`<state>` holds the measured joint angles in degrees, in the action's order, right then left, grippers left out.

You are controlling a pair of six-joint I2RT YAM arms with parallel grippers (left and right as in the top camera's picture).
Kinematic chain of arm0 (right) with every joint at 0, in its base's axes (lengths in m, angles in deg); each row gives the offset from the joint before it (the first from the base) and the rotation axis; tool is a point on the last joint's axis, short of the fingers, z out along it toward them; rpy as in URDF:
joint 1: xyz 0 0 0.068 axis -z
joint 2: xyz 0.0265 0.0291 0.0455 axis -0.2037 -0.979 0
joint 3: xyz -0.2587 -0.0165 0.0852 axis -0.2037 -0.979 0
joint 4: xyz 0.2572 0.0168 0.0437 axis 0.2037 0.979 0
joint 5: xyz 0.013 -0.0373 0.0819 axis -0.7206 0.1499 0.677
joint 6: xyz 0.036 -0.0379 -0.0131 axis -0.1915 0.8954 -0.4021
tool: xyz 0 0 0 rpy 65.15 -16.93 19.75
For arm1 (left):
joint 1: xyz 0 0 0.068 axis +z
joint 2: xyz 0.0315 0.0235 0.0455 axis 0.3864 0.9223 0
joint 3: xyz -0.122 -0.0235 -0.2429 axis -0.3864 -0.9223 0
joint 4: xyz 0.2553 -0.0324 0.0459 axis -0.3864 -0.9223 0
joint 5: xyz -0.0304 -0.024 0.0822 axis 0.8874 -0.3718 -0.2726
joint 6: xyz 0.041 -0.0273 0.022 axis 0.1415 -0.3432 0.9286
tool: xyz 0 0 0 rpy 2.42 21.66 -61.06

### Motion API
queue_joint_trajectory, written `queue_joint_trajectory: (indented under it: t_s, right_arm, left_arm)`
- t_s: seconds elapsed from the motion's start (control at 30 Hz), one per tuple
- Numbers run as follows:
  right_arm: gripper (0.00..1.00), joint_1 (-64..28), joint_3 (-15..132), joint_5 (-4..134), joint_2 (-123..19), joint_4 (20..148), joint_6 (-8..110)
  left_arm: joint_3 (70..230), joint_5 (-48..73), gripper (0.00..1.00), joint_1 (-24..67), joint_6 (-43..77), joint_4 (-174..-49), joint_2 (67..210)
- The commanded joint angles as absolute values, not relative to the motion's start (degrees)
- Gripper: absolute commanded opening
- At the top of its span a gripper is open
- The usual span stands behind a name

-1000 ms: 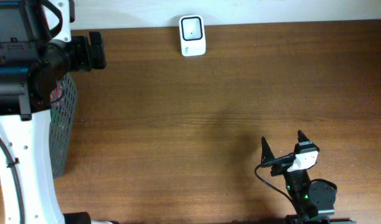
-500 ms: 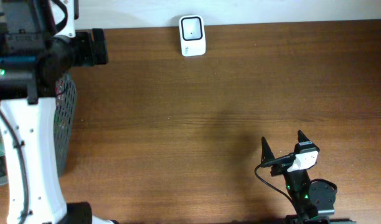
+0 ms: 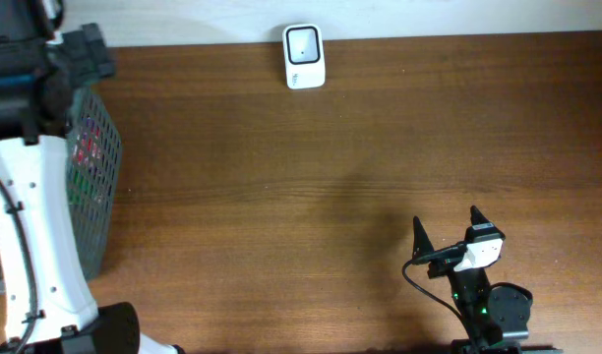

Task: Scan the item barcode
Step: 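Move the left gripper over the basket and lower it inside, then reach into the basket and grasp the purple-red wrapped package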

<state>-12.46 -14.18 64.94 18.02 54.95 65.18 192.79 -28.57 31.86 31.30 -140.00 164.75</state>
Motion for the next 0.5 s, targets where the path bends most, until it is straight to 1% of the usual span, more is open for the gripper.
queue_joint_trajectory:
  t_s: [0.0, 0.03, 0.1, 0.17, 0.2, 0.23, 0.3, 0.43, 0.47]
  right_arm:
    - [0.99, -12.1, -14.7, 65.3, 18.3, 55.0, 65.6]
    - [0.99, -12.1, -14.7, 65.3, 18.3, 55.0, 65.6]
    - [0.99, -12.1, -14.7, 65.3, 18.3, 55.0, 65.6]
    - [0.99, -12.1, -14.7, 65.3, 18.3, 55.0, 65.6]
    - [0.99, -12.1, -14.7, 65.3, 18.3, 55.0, 65.6]
    - [0.99, -12.1, -14.7, 65.3, 18.3, 55.0, 65.6]
    - [0.99, -12.1, -14.7, 65.3, 18.3, 55.0, 65.6]
    - [0.99, -12.1, -14.7, 65.3, 18.3, 55.0, 65.6]
    - [0.99, -12.1, -14.7, 65.3, 18.3, 55.0, 65.6]
  left_arm:
    - [193.7, -19.0, 0.99, 39.4, 27.8, -139.9, 164.4]
    - [193.7, -18.9, 0.99, 43.1, 23.2, -140.2, 164.4]
    - [193.7, -17.3, 0.99, 47.0, 22.2, -140.3, 164.4]
    - [193.7, -17.3, 0.99, 50.1, 28.5, -141.4, 164.5]
    - [193.7, -17.6, 0.99, 50.7, 34.2, -142.4, 164.8]
    - [193.6, -18.9, 0.99, 50.7, 36.5, -143.4, 165.2]
    - [193.6, -22.1, 0.99, 50.7, 35.5, -146.1, 166.9]
    - [193.3, -22.8, 1.00, 50.7, 33.1, -146.2, 172.2]
    - [193.3, -21.3, 0.92, 51.0, 31.9, -146.1, 173.8]
